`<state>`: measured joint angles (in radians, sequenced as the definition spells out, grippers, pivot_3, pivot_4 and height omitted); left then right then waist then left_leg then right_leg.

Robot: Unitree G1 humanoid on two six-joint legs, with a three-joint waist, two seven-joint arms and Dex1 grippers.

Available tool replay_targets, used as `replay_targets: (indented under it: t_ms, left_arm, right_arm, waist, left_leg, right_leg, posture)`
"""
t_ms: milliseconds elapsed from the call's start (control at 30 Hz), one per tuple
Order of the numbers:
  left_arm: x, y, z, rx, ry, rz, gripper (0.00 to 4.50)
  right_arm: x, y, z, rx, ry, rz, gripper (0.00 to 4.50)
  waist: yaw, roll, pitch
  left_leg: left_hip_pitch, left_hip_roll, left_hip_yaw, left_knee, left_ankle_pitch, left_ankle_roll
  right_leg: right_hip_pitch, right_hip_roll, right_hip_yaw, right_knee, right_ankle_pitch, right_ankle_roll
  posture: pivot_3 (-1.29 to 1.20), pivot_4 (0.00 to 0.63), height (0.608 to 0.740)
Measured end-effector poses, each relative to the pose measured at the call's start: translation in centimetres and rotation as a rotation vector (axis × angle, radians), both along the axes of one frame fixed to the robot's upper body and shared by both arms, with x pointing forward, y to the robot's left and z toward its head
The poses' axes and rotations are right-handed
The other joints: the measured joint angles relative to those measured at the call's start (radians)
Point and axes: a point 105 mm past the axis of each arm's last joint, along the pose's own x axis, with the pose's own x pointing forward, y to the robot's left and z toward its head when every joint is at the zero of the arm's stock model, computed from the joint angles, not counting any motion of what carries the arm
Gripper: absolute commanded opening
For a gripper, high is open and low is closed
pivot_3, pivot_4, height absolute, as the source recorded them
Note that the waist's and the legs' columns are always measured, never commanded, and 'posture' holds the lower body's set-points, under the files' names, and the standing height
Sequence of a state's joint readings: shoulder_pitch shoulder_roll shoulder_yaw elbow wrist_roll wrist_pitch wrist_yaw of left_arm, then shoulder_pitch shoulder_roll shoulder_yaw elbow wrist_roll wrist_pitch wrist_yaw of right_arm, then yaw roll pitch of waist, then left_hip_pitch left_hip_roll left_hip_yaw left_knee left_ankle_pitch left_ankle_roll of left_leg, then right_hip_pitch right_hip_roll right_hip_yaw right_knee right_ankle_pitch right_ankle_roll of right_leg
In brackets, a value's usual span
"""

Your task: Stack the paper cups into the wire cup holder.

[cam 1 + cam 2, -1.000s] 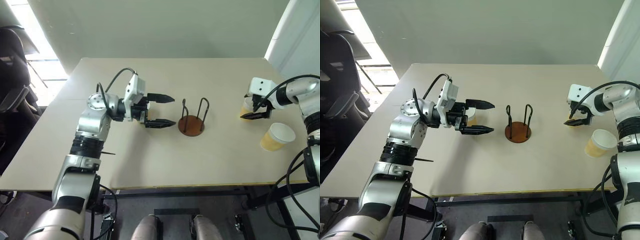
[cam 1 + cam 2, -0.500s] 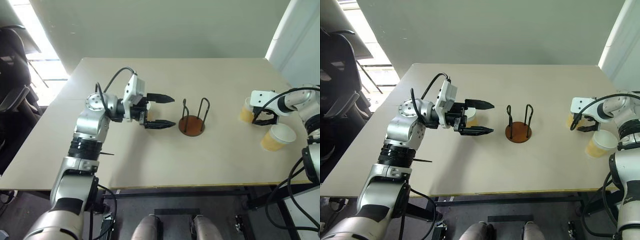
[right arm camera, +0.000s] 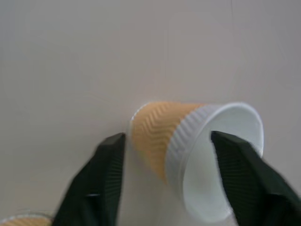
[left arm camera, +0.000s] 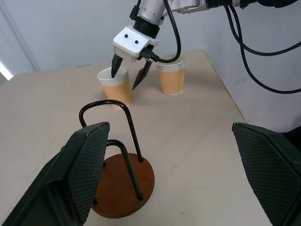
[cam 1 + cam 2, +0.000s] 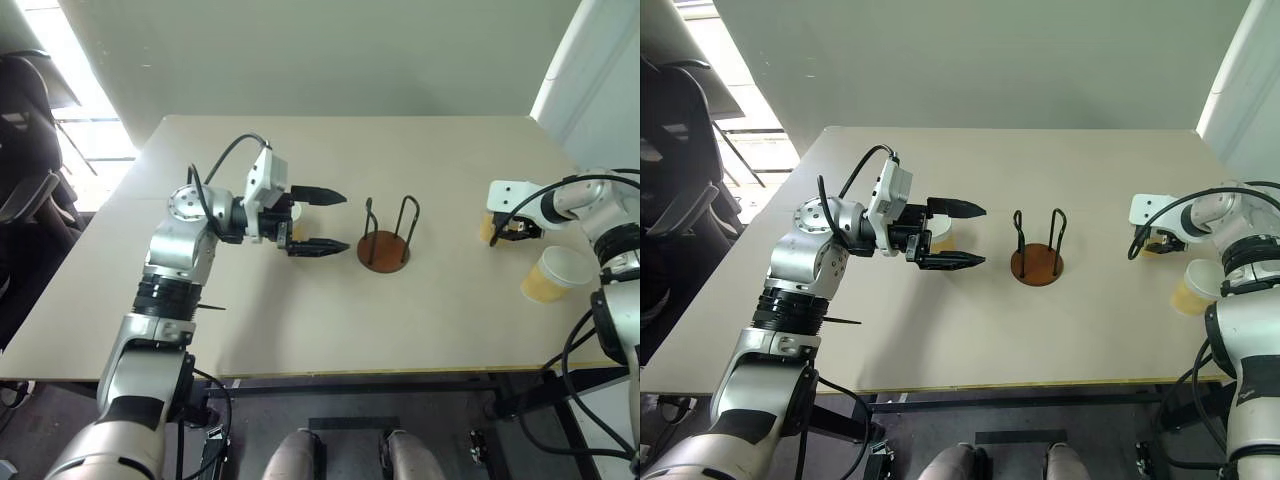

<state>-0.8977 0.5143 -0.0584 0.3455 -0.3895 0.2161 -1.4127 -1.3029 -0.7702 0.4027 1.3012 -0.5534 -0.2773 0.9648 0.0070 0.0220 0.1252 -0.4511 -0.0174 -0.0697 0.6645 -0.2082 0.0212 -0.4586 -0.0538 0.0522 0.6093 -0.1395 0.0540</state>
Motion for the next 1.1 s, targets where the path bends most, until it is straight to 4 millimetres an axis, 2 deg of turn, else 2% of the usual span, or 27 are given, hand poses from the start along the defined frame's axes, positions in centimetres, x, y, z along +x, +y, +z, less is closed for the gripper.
replay_targets:
  t_ms: [167, 567, 700, 800, 967, 1033, 1100]
  left_arm:
    - [-0.1, 0.1, 0.1, 0.005, -0.007, 0.001, 4.5]
    - [-0.1, 0.3, 0.1, 0.011, -0.007, 0.012, 4.5]
    - [-0.1, 0.7, 0.0, 0.019, -0.004, 0.016, 4.5]
    - [0.2, 1.4, -0.3, 0.037, -0.001, 0.028, 4.5]
    - [0.7, 2.7, -1.2, 0.057, 0.002, 0.049, 4.5]
    - [1.0, 3.6, -1.7, 0.075, 0.017, 0.067, 4.5]
    - [1.3, 4.1, -2.1, 0.079, 0.036, 0.084, 4.5]
  right_arm:
    - [0.0, 0.2, -0.3, -0.012, 0.011, 0.008, 0.02]
    - [-0.5, 0.2, -0.6, -0.03, 0.062, 0.041, 0.02]
    - [-0.8, 1.1, -0.3, -0.036, 0.092, 0.105, 0.02]
    - [-0.7, 2.6, 1.2, -0.026, 0.079, 0.177, 0.02]
    - [-0.6, 6.3, 5.3, -0.012, -0.005, 0.335, 0.02]
    - [-0.7, 7.6, 5.9, -0.001, -0.012, 0.383, 0.02]
    - [-0.8, 8.1, 6.3, -0.001, -0.017, 0.403, 0.02]
  waist:
    - [0.001, 0.0, 0.0]
    - [0.0, 0.0, 0.0]
    - [-0.001, 0.0, 0.0]
    - [-0.002, 0.0, 0.0]
    - [-0.005, 0.0, 0.0]
    - [-0.005, 0.0, 0.0]
    - [-0.004, 0.0, 0.0]
  left_leg:
    - [0.0, 0.0, 0.0, 0.0, 0.0, 0.0]
    - [0.0, 0.0, 0.0, 0.0, 0.0, 0.0]
    - [0.0, 0.0, 0.0, -0.001, 0.0, 0.0]
    - [0.0, 0.0, 0.0, -0.001, 0.0, 0.0]
    - [0.0, 0.001, -0.001, -0.001, -0.001, -0.001]
    - [-0.001, 0.001, 0.0, -0.001, -0.001, -0.001]
    - [-0.001, 0.001, -0.001, -0.001, -0.001, -0.001]
  right_leg:
    - [0.0, 0.0, 0.0, 0.0, 0.0, 0.0]
    - [0.0, 0.0, 0.0, 0.0, -0.001, -0.001]
    - [0.0, 0.0, 0.0, 0.0, -0.001, -0.001]
    - [-0.001, 0.0, 0.0, 0.0, -0.001, -0.002]
    - [-0.001, 0.0, 0.0, 0.0, -0.002, -0.004]
    - [-0.001, 0.0, 0.0, 0.0, -0.003, -0.004]
    - [-0.002, 0.0, -0.001, 0.0, -0.003, -0.004]
  posture:
    - [0.0, 0.15, 0.74]
    - [0.0, 0.15, 0.74]
    - [0.0, 0.15, 0.74]
    - [0.0, 0.15, 0.74]
    - [0.0, 0.15, 0.74]
    - [0.0, 0.15, 0.74]
    - [0.0, 0.15, 0.74]
